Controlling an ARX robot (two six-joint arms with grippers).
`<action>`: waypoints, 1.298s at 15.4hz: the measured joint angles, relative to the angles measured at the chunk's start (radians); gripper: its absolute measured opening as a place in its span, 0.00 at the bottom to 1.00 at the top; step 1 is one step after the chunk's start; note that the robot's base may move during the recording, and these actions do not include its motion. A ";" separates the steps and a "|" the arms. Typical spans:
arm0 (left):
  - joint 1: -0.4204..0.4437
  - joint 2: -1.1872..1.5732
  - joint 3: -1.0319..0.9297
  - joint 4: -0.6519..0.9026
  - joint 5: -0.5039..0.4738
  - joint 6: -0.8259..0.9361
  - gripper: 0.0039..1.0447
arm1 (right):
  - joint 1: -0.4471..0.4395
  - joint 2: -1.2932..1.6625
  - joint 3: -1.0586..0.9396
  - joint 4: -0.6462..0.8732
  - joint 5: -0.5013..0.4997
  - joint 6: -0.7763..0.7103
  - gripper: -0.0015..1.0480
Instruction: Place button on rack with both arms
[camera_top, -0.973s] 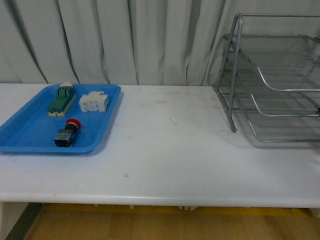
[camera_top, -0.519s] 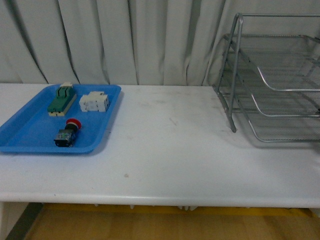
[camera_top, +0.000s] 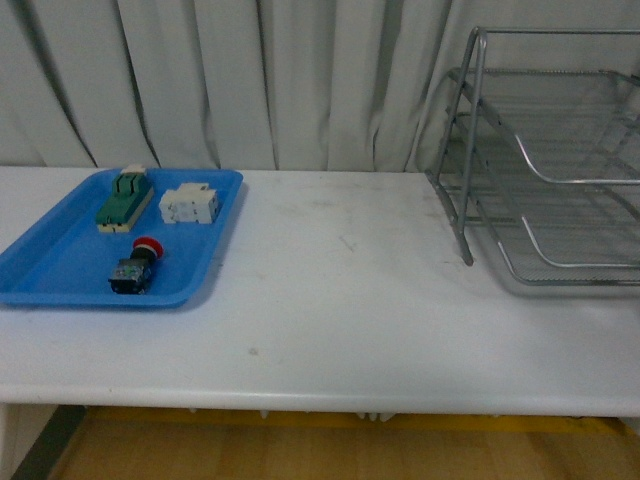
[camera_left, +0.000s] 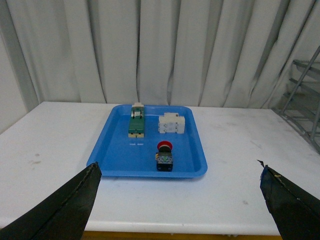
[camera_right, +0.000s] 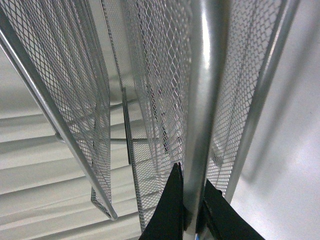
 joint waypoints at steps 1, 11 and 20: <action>0.000 0.000 0.000 0.000 0.000 0.000 0.94 | -0.003 -0.015 -0.033 0.002 0.008 -0.002 0.03; 0.000 0.000 0.000 0.000 0.000 0.000 0.94 | -0.072 -0.087 -0.273 0.023 -0.017 0.016 0.20; 0.000 0.000 0.000 0.000 0.000 0.000 0.94 | -0.132 -0.272 -0.451 -0.026 -0.056 0.132 0.94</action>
